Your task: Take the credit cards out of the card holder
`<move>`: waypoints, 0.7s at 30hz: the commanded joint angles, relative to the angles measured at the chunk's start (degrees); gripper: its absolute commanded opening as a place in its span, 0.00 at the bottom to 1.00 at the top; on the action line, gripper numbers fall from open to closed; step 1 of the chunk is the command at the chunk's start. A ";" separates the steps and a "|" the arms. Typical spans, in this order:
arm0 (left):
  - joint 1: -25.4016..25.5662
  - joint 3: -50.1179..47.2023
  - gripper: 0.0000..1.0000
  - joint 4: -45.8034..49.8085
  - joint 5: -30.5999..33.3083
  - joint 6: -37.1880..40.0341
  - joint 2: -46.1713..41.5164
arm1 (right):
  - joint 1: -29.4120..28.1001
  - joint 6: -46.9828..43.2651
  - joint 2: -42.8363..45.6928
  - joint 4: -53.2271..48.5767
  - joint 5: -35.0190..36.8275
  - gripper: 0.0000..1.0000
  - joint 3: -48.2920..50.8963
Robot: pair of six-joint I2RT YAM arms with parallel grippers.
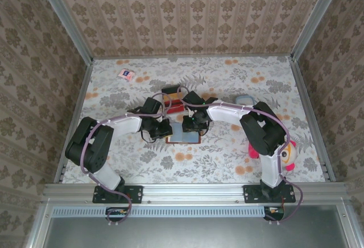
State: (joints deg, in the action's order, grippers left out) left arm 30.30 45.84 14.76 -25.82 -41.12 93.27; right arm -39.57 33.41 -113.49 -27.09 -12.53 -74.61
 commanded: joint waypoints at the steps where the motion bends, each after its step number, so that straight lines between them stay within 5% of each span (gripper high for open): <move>1: 0.90 1.03 0.04 -3.76 -5.45 -0.26 -1.10 | -0.07 1.04 -3.02 -1.30 0.66 0.29 2.63; 21: 0.89 1.38 0.18 -6.98 -13.54 -0.41 -4.28 | 1.31 5.45 9.48 4.31 -5.38 0.31 5.35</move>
State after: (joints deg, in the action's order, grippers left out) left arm 30.59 45.87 9.76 -35.70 -41.21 89.49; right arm -38.72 36.75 -107.87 -24.45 -16.19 -70.48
